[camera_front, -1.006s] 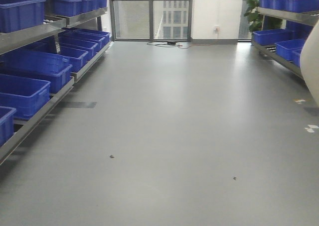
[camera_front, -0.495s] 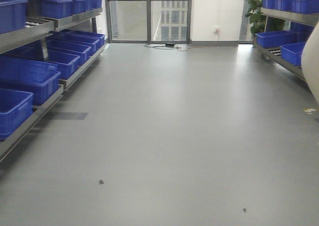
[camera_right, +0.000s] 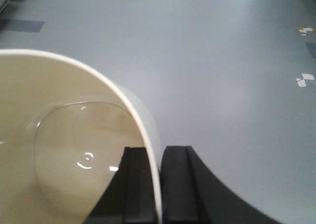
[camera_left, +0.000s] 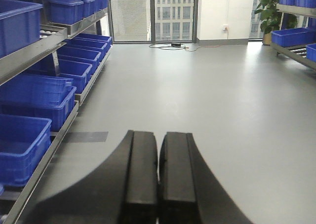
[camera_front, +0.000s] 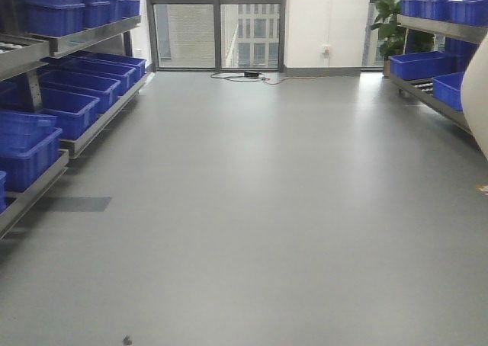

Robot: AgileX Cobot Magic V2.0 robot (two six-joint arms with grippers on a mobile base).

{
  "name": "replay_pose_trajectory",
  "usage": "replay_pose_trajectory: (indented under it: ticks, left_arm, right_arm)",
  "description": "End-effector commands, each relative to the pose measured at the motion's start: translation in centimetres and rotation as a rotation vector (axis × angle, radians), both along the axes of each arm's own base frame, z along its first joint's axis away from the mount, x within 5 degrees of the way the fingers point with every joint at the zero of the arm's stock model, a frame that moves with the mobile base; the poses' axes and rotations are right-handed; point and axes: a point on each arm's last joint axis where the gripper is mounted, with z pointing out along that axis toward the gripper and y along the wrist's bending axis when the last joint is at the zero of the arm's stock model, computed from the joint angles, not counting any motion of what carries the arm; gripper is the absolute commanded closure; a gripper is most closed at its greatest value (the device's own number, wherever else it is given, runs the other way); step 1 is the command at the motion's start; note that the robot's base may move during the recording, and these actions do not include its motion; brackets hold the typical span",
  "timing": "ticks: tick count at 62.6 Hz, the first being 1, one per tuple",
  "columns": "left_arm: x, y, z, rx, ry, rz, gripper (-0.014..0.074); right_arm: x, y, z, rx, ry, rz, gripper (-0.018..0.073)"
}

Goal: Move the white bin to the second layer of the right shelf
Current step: 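Drive down the aisle toward the windows holding the bin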

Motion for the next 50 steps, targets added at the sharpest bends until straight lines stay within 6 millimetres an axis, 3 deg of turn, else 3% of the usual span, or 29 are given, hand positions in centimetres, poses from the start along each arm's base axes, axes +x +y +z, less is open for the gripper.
replay_pose_trajectory:
  ticks: [1,50]
  left_arm:
    - [0.0,0.01,-0.14,-0.019,-0.068,0.001,0.0512]
    - [0.0,0.01,-0.14,-0.019,-0.068,0.001,0.0512]
  right_arm:
    - [0.29,0.0,1.76,0.015,-0.12,-0.005,0.0512]
    - [0.29,0.0,1.76,0.015,-0.12,-0.005,0.0512]
